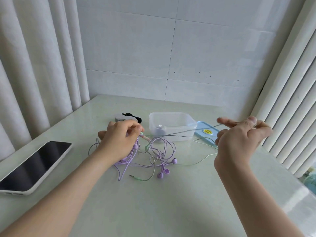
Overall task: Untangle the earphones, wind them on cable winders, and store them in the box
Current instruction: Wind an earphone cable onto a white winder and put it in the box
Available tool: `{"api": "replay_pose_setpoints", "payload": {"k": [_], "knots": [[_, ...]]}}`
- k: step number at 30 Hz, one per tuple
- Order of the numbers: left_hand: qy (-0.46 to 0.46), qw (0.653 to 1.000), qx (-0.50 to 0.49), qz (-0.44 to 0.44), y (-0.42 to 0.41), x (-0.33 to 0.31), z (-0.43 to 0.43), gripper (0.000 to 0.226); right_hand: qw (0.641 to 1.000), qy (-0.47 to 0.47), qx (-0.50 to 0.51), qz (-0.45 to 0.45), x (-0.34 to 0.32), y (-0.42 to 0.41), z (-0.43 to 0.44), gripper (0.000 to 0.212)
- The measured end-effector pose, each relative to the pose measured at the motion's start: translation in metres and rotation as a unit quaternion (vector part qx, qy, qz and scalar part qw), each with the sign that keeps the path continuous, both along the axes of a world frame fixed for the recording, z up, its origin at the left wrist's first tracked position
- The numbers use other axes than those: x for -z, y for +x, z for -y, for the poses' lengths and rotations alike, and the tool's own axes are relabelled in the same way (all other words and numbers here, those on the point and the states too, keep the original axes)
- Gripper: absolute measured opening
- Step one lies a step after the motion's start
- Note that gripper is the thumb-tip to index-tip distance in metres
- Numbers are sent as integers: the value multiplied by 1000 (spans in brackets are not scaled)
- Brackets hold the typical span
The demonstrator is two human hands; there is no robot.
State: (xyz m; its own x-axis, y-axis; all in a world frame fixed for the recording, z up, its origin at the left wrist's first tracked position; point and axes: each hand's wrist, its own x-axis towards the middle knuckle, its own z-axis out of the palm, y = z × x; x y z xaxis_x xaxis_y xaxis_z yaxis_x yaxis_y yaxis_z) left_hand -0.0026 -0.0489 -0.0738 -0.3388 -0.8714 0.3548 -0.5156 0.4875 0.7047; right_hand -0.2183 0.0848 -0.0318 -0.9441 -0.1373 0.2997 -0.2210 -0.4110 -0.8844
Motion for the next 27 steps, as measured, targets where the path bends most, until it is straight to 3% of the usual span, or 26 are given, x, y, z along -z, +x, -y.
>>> {"api": "replay_pose_setpoints", "payload": {"k": [3,6,11,15,18,21,23,25,27], "knots": [[42,999,-22,26,1,-2,1,26,1000,-5,4,2,-3,4,-2,15],[27,997,-25,68,1,-2,0,14,1000,-12,12,-12,-3,7,-2,13],[-4,991,-49,123,-1,-1,2,22,999,-11,33,-20,0,6,-1,10],[-112,975,-96,166,-4,5,3,19,997,21,64,-46,2,5,2,9],[-116,977,-77,162,-4,6,3,24,994,48,62,-82,1,6,0,5],[-124,972,-73,184,-1,7,6,9,987,121,23,-107,0,8,-1,14],[-124,969,-85,196,-1,9,7,6,960,245,-13,-132,5,4,0,18],[-117,968,-86,204,-2,10,7,11,898,401,-68,-168,13,3,3,21],[-107,968,-72,214,-4,11,6,16,841,480,-122,-217,23,8,4,18]]}}
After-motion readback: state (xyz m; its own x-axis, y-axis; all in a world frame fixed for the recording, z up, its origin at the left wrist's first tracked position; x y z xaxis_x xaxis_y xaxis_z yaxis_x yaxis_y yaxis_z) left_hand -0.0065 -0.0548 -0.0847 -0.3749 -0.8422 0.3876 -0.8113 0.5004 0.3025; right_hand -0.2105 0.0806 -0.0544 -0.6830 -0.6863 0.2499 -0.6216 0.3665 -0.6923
